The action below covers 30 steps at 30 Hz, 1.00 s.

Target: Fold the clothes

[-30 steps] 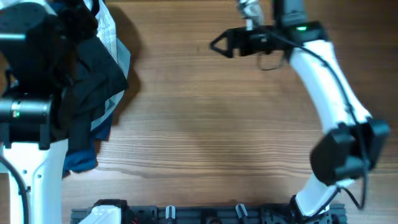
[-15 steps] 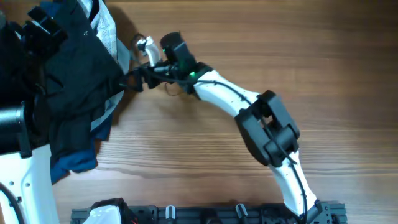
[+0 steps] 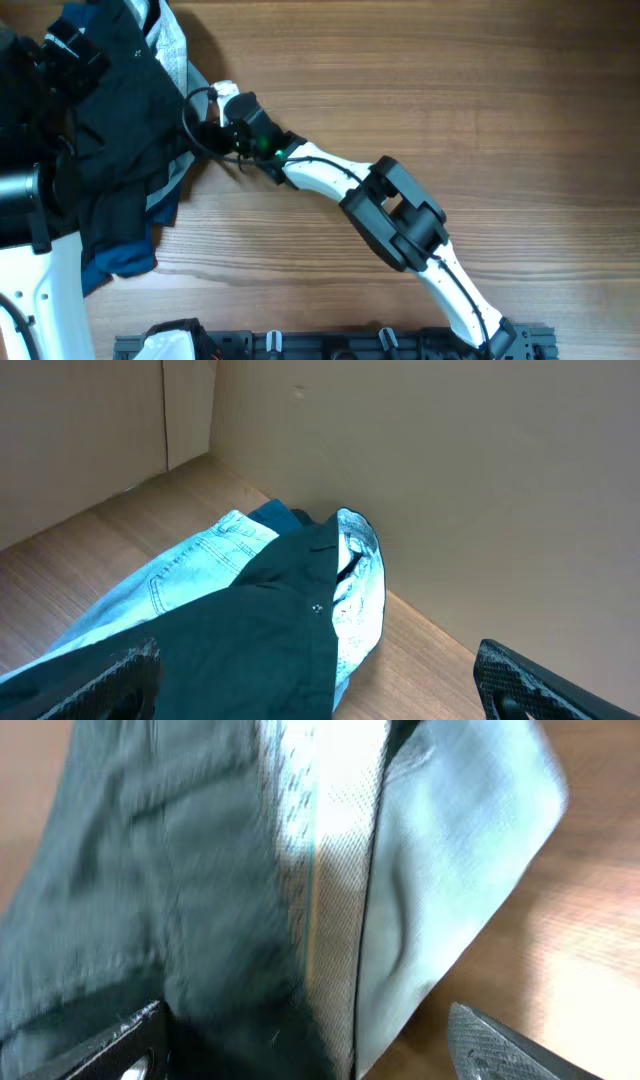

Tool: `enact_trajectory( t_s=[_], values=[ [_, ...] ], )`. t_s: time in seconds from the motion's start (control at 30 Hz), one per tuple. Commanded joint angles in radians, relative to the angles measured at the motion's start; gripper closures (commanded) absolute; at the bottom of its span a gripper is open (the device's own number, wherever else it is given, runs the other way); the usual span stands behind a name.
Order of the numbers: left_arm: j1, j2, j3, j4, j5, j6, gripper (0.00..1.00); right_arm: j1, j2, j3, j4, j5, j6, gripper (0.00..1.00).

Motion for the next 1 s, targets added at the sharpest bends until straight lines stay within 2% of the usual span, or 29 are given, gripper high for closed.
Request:
enact_trajectory(
  t_s=[0.0, 0.27, 0.4, 0.43, 0.47, 0.5, 0.53, 0.63, 0.77, 0.97],
  values=[
    [0.009, -0.011, 0.002, 0.000, 0.006, -0.017, 0.00, -0.031, 0.013, 0.005, 0.013, 0.004, 0.013, 0.12],
    [0.009, -0.011, 0.002, 0.000, 0.005, -0.017, 0.00, 0.023, 0.013, 0.005, 0.024, -0.053, 0.059, 0.16],
    [0.009, -0.011, 0.002, -0.005, 0.006, -0.018, 0.00, 0.056, 0.013, 0.005, 0.026, -0.051, 0.061, 0.23],
    [0.009, -0.011, 0.002, -0.012, 0.006, -0.018, 0.00, 0.062, 0.013, 0.005, 0.031, -0.044, 0.061, 0.27],
    [0.009, -0.011, 0.002, -0.019, 0.006, -0.018, 0.00, 0.064, 0.013, 0.005, 0.034, -0.041, 0.061, 0.38],
    [0.009, -0.011, 0.002, -0.025, 0.006, -0.018, 0.00, 0.063, 0.013, 0.005, 0.037, -0.041, 0.060, 0.63],
    [0.009, -0.011, 0.002, -0.032, 0.006, -0.018, 0.00, 0.061, 0.013, 0.005, 0.039, -0.042, 0.056, 0.95],
    [0.009, -0.011, 0.002, -0.041, 0.006, -0.018, 0.00, 0.043, 0.006, 0.017, 0.035, -0.066, 0.024, 0.96],
    [0.009, -0.011, 0.002, -0.041, 0.006, -0.018, 0.00, -0.027, -0.101, 0.042, -0.113, -0.160, -0.026, 0.96],
    [0.009, -0.011, 0.002, -0.031, 0.064, -0.018, 0.02, -0.200, -0.472, 0.049, -0.502, -0.268, -0.264, 0.96]
  ],
)
